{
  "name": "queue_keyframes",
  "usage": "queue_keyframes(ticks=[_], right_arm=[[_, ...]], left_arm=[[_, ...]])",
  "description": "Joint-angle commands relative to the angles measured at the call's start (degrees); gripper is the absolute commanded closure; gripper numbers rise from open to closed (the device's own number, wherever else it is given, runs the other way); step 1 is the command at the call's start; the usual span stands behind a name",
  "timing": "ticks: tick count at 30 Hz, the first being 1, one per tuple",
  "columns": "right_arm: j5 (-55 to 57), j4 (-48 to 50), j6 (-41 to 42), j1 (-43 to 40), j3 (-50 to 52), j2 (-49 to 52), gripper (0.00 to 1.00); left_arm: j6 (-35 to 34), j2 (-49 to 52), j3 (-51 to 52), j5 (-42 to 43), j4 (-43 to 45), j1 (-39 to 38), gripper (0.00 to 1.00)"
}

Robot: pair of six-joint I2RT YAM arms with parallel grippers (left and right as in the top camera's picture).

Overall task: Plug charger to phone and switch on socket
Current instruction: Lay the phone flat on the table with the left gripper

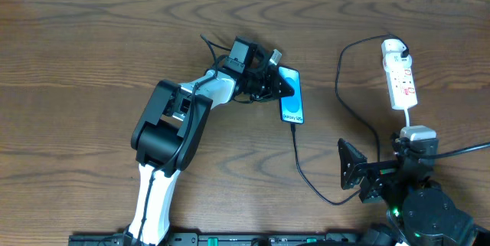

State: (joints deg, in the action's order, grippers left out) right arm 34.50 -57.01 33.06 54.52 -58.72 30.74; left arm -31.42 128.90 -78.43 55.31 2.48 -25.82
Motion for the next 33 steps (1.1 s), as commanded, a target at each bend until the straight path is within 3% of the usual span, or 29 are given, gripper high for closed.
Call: queue_keyframes(ticks=[1,19,33], right_arm=[[0.92,-0.31,0.76,0.17,0.46,0.13,0.01],[0.92,-0.66,0.76,0.17,0.46,0.15,0.01],[0.94,-0.63,0.76,0.17,0.46,0.28,0.01]], left_arm=[[1.2,0.13,-0.55,0.52,-0.07,-0.02,0.79],[1.2,0.13,-0.55,0.44,-0.09,-0.02,0.68],[1.99,0.13,-0.55,-8.46,-6.56,-0.04,0.6]])
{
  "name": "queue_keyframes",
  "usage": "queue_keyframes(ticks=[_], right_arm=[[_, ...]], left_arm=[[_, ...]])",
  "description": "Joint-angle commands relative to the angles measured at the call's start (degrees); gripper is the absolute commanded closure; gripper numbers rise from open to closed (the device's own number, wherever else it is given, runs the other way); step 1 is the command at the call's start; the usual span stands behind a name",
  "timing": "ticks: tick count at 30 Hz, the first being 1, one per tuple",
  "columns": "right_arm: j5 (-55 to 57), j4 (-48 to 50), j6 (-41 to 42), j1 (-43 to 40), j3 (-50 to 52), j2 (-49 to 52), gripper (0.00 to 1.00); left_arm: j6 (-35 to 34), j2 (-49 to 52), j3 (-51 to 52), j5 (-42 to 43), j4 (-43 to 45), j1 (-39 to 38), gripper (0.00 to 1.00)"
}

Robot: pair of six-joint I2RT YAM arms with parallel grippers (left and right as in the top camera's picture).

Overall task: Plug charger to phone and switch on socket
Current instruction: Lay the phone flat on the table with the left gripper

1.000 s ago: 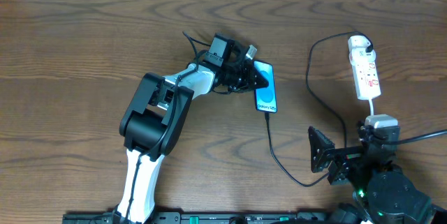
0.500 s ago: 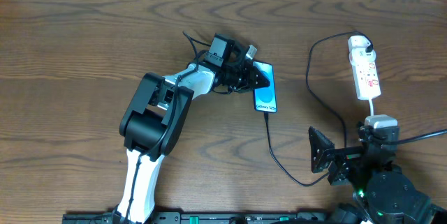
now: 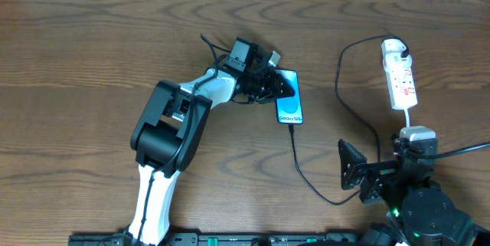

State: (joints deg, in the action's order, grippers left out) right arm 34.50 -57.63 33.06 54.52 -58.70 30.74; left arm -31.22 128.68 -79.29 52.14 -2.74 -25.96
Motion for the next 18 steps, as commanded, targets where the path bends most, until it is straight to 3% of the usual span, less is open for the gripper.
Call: queue_keyframes(ticks=[1,5,13,18], right_arm=[[0.96,0.0,0.79,0.17,0.44,0.28,0.01],[0.94,0.0,0.76,0.17,0.44,0.28,0.01],[0.94,0.2,0.76,0.17,0.44,0.28,0.01],[0.94,0.2,0.79,0.17,0.44,0.28,0.01]], left_arm=[[2.75,0.35,0.31,-5.27,-1.33,0.09,0.59],[5.4,0.35,0.31,-5.25,-2.03,0.09,0.54],[14.51,0.35,0.31,-5.31,-6.05,0.09,0.54],[14.91,0.35,0.31,-7.67,-6.25,0.11,0.55]])
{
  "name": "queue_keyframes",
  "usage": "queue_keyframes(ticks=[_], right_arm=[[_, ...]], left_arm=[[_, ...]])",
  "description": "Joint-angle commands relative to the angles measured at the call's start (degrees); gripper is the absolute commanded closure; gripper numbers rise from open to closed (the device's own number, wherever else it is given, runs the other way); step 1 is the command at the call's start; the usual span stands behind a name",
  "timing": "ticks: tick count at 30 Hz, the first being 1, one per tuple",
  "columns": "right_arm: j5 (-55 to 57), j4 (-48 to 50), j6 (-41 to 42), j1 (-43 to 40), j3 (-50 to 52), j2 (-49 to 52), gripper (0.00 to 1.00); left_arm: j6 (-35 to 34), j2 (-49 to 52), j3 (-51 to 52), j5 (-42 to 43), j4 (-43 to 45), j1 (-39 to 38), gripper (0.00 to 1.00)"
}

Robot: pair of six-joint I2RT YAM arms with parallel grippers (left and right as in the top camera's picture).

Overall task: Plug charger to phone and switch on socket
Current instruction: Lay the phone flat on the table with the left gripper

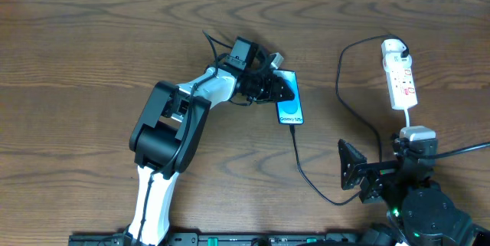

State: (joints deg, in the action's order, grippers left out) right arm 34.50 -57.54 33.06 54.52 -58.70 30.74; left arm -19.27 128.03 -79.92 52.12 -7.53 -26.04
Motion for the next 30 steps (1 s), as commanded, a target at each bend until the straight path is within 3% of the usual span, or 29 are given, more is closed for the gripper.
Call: queue_keyframes(ticks=[1,21,30], right_arm=[[0.92,0.09,0.79,0.17,0.44,0.28,0.01],[0.94,0.09,2.08,0.17,0.44,0.28,0.01],[0.96,0.11,2.08,0.17,0.44,0.28,0.01]], left_arm=[[2.95,1.01,0.94,-8.76,-1.46,0.2,0.54],[0.33,1.01,0.94,-17.09,-1.88,0.24,0.54],[0.98,0.98,0.94,-16.9,-1.9,0.09,0.51]])
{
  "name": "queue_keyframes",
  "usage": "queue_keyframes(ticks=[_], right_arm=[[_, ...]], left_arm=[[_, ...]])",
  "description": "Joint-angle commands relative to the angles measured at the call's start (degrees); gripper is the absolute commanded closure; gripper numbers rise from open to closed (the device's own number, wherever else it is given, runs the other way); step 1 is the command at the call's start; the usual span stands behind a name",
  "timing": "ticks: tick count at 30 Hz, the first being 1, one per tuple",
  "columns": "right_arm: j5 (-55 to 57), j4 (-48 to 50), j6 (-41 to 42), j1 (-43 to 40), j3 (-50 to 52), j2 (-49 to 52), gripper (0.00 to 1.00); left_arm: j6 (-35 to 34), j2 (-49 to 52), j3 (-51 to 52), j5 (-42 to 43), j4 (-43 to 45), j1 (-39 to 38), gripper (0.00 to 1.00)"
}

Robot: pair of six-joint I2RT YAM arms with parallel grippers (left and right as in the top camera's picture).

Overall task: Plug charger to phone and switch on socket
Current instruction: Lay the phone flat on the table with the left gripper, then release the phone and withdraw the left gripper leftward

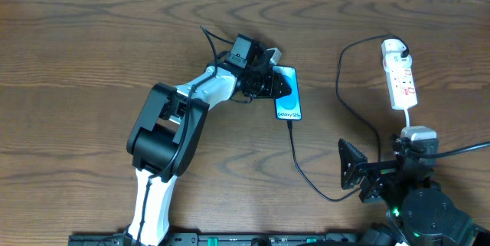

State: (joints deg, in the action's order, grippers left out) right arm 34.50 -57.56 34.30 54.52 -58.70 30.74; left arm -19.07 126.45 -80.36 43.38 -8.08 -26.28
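The phone point(289, 96) lies screen up, blue, at the table's middle back. My left gripper point(273, 85) reaches in from the left and is shut on the phone's upper left edge. A black charger cable point(300, 165) is plugged into the phone's bottom end. It loops along the table and back up to the white power strip point(400, 77) at the far right. The strip's switch is too small to read. My right gripper point(360, 177) rests near the front right, open and holding nothing, apart from the cable.
A white plug adapter point(418, 134) sits at the near end of the power strip, just above the right arm's base. The cable's loop point(341, 85) lies between the phone and the strip. The left arm stretches across the table's middle left.
The left gripper has shifted slightly towards the back, and the phone with it, now a little higher and straighter. The right arm has not moved.
The left gripper was on the phone's upper left edge at every moment, with the cable in the phone's bottom end. The phone shifted a little left, then slightly back, moving with the gripper. The right arm stayed at rest throughout.
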Motion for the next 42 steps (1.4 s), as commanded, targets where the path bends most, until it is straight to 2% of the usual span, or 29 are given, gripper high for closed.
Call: queue_keyframes(ticks=[1,4,15,21,22,24,26,31,32,33,34,39,40,42], right_arm=[[0.98,0.13,0.83,0.17,0.44,0.28,0.01],[0.98,0.11,0.83,0.17,0.44,0.28,0.01],[-0.7,0.33,1.05,0.17,0.44,0.31,0.01],[-1.18,0.33,0.98,0.17,0.44,0.42,0.01],[-0.26,0.28,1.01,0.17,0.44,0.57,0.05],[2.32,0.09,1.03,0.17,0.63,1.18,0.27],[5.01,0.15,1.31,0.17,1.22,2.23,0.41],[10.88,0.15,9.07,0.15,2.93,6.95,0.76],[11.65,0.13,10.49,0.04,3.23,8.2,0.8],[11.93,0.15,13.09,-0.87,3.72,11.39,0.91],[11.85,0.11,14.6,-1.77,3.74,13.38,0.98],[7.63,0.17,19.08,-10.14,3.72,23.67,0.99],[5.38,0.31,19.28,-12.85,3.72,25.59,0.99],[0.39,0.52,19.23,-18.47,3.69,28.83,0.99]], left_arm=[[2.21,2.56,1.38,-7.52,-1.36,0.31,0.5],[5.53,2.56,1.38,-6.6,-1.68,0.04,0.48],[5.51,2.56,1.38,-12.22,-3.78,0.28,0.47],[5.57,-1.36,1.36,-13.09,-6.54,3.72,0.41],[5.64,-2.91,1.36,-13.53,-7.34,4.57,0.41],[6.21,-7.15,1.36,-16.81,-9.7,6.43,0.41],[6.97,-12.22,1.36,-21.66,-12.79,7.93,0.41],[8.7,-26.69,1.36,-34.16,-22.4,9.88,0.41],[9.05,-29.22,1.38,-36.2,-24.17,9.88,0.41],[9.03,-34.71,1.38,-39.76,-27.96,9.88,0.41],[9.05,-37.51,1.38,-41.03,-29.94,9.88,0.41],[9.05,-49.22,1.38,-41.75,-38.4,9.88,0.39],[9.05,-51.17,1.4,-41.92,-39.87,9.88,0.31],[8.98,-55.28,1.55,-43.56,-43.43,9.88,0.28]])
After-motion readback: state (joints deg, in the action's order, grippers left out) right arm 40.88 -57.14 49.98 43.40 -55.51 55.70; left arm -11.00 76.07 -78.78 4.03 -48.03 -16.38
